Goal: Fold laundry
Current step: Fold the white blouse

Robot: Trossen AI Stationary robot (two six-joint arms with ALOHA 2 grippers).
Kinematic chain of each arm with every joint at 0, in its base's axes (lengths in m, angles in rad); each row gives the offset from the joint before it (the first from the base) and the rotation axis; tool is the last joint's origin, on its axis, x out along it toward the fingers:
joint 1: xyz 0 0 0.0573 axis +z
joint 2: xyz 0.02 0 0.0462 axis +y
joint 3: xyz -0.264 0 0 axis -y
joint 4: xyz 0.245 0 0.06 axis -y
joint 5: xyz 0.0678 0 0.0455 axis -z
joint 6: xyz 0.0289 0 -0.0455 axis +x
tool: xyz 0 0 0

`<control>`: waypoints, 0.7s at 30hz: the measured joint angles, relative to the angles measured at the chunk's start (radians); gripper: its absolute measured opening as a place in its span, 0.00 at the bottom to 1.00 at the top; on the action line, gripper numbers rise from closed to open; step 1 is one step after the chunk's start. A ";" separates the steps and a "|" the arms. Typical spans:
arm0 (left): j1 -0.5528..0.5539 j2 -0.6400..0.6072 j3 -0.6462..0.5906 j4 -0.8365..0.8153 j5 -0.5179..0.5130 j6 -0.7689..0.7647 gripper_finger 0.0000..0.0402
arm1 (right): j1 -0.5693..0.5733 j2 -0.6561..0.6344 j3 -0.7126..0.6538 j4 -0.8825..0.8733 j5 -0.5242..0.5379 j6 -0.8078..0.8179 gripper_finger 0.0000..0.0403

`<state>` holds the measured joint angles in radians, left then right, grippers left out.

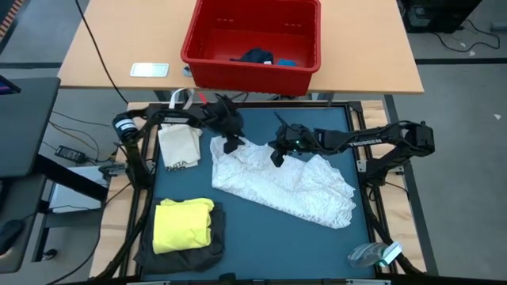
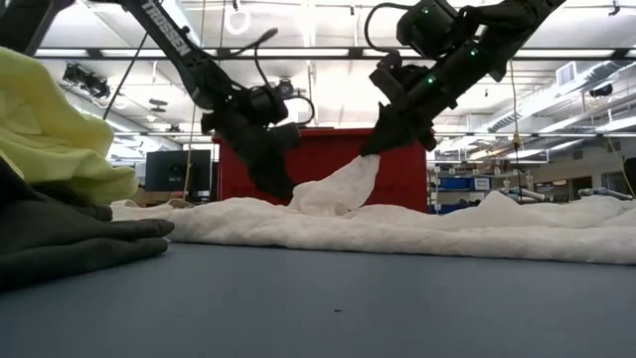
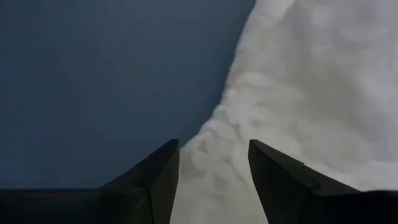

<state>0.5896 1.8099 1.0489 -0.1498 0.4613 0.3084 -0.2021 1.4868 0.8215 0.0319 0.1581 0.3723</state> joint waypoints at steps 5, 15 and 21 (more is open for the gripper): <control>0.000 0.048 0.000 0.049 -0.012 0.002 0.44 | 0.007 0.000 0.000 -0.002 -0.001 0.022 0.00; -0.005 0.052 0.000 0.056 -0.064 0.025 0.11 | 0.024 0.000 0.000 -0.006 0.003 0.028 0.00; -0.005 0.001 0.024 -0.018 0.005 -0.073 0.01 | 0.024 0.000 0.000 -0.018 0.051 0.028 0.00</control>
<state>0.5850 1.8111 1.0726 -0.1676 0.4660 0.2353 -0.1780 1.4872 0.8211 0.0134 0.2091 0.4004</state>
